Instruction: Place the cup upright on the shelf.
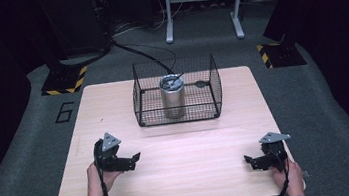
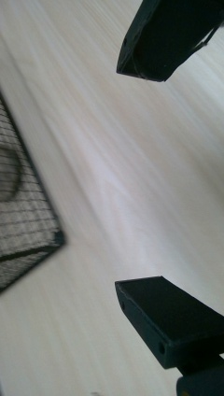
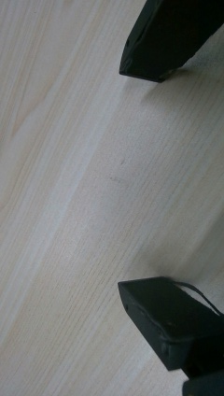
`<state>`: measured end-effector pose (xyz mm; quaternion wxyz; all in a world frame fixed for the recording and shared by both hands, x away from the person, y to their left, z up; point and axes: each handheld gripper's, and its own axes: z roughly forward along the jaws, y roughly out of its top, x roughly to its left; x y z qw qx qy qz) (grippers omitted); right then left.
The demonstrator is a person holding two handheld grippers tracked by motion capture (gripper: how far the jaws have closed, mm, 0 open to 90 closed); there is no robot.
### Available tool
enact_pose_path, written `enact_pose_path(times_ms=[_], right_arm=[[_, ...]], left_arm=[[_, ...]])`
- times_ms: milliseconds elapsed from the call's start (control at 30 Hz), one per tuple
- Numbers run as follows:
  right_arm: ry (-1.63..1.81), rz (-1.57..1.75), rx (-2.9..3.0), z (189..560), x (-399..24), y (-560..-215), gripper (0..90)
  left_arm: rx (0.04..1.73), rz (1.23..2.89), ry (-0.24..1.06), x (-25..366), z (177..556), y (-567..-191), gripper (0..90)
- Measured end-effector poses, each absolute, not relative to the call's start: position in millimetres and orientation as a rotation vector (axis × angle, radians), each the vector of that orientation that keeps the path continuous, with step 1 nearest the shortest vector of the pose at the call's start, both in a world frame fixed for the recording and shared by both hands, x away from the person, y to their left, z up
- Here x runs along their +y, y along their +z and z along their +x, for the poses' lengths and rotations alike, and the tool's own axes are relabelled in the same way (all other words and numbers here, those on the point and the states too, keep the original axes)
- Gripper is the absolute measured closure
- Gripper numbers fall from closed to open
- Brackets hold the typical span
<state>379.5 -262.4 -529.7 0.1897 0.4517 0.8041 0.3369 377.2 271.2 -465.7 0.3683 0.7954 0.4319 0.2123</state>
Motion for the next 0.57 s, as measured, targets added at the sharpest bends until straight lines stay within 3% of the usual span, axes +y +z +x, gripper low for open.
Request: enact_pose_path(times_ms=[300,567], right_arm=[[0.946,1.272,2.259,379,-262,-530,0.0],[0.946,1.272,2.259,379,-262,-530,0.0]], left_arm=[[1.259,2.019,0.535,302,362,-517,0.1],[1.298,1.959,0.524,313,359,-531,0.0]])
